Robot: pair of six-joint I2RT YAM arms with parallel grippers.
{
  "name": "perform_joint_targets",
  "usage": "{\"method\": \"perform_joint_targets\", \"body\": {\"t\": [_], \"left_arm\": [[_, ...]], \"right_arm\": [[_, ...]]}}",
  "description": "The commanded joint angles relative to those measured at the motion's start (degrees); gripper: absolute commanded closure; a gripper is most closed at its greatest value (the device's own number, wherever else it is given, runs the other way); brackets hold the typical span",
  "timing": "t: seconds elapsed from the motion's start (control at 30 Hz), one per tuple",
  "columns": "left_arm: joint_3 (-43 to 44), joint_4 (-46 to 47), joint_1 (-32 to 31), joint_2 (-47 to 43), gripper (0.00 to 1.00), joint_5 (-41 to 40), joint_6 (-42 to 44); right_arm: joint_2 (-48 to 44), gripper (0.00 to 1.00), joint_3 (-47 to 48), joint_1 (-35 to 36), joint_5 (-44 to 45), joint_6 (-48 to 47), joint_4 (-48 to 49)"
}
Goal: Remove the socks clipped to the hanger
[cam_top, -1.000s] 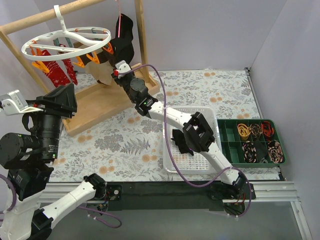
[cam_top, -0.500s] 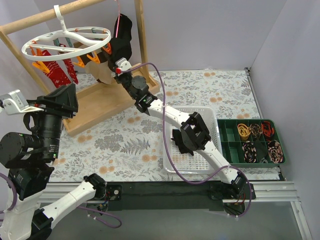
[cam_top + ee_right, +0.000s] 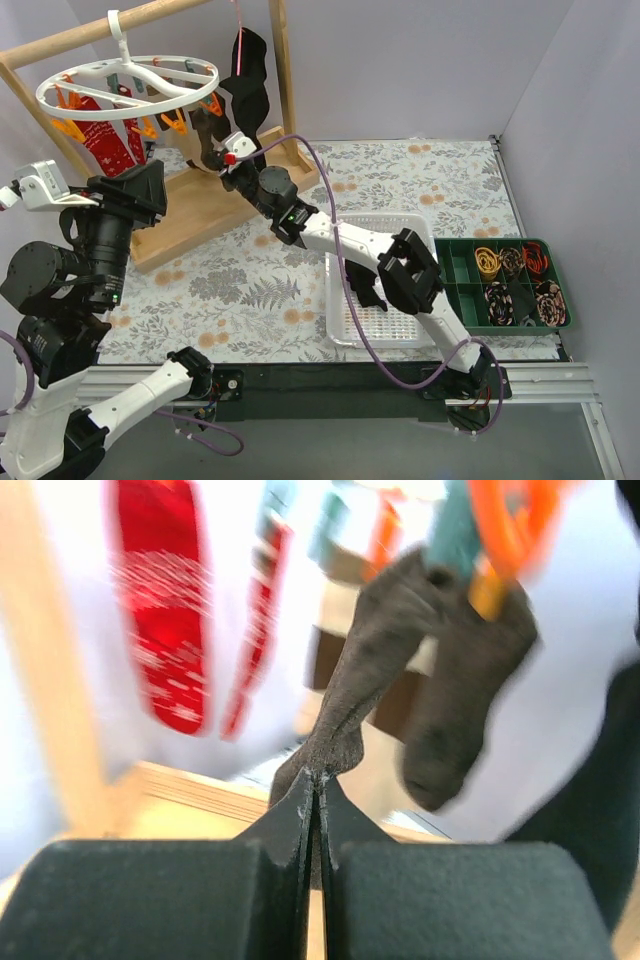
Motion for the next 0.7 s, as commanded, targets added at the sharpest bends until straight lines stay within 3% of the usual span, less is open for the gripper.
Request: {"method": "perform_joint_targets", "body": {"t": [0.0,0.37,0.5,0.67], "left_arm": [[4.09,-4.86,-0.27,1.89,0.59,0.69,-3.69],[13.14,-18.83,-0.27,10.25,0.58,2.44,-15.3],[7.01,-15.85,-0.27,7.01,0.5,7.19,-17.32],[-5.04,-13.74,-0.27,2.52,0.44,5.89,-21.1]], "right_arm": [[-9.54,0.99,-4.03,2.53,-1.68,2.68,1.91],[-22.46,0.99,-14.58,5.96,-6.16,7.87,-5.2],[-25.19,0.99,-17.39,6.05,-10.46,11.81,-7.93],[-26.87,0.99,-17.84,6.14,-16.97,14.64,-11.79]]}}
